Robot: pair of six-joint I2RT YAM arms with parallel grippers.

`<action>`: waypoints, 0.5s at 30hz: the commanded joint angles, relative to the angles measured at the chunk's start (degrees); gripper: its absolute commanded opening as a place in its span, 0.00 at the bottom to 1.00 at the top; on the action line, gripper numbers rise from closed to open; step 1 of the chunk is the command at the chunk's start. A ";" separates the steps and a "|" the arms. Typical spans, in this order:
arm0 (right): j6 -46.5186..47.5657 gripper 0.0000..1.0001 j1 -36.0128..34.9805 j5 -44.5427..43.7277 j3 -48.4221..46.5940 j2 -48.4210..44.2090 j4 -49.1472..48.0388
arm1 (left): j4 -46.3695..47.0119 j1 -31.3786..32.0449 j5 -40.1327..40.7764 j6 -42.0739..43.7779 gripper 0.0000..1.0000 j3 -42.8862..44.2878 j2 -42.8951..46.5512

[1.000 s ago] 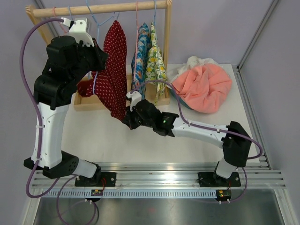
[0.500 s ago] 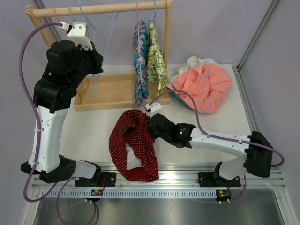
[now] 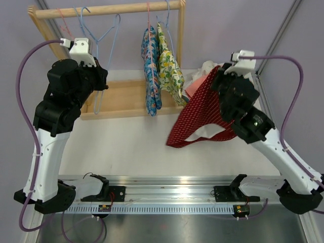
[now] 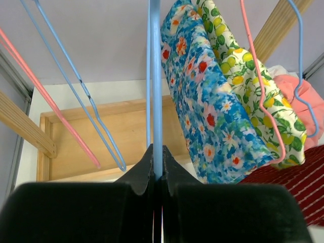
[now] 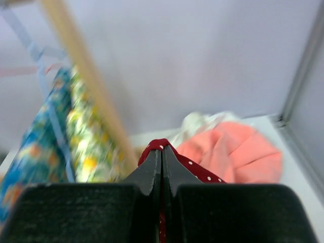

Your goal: Remove the skirt from the hanger

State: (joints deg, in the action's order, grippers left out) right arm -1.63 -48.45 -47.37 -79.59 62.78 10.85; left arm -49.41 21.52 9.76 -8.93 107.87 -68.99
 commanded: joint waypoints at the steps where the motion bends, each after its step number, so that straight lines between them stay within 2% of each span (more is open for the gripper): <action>1: 2.42 0.00 10.43 3.06 -12.99 7.51 1.70 | 5.20 0.02 0.17 -0.56 0.00 -2.14 1.66; 6: 2.86 0.00 20.57 7.47 -30.59 19.80 3.12 | 4.67 0.02 0.08 -0.39 0.00 -3.81 2.63; 7: 1.99 0.00 23.89 8.34 -36.80 21.75 4.51 | 4.58 0.02 0.00 -0.39 0.00 -4.07 2.90; 10: -2.49 0.00 28.04 11.51 -48.50 29.92 8.46 | 4.41 0.02 -0.44 -0.65 0.00 -4.43 2.99; 13: -5.13 0.00 31.39 13.97 -55.56 36.61 11.90 | 4.32 0.02 -0.97 -0.74 0.00 -4.43 2.90; 15: -7.32 0.00 32.80 15.29 -54.28 38.02 11.13 | 4.32 0.02 -0.97 -0.65 0.00 -4.34 2.55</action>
State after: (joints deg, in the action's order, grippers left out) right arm -4.51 -16.91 -36.51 -131.66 98.91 20.53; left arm -49.17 21.52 9.47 -9.13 103.35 -67.22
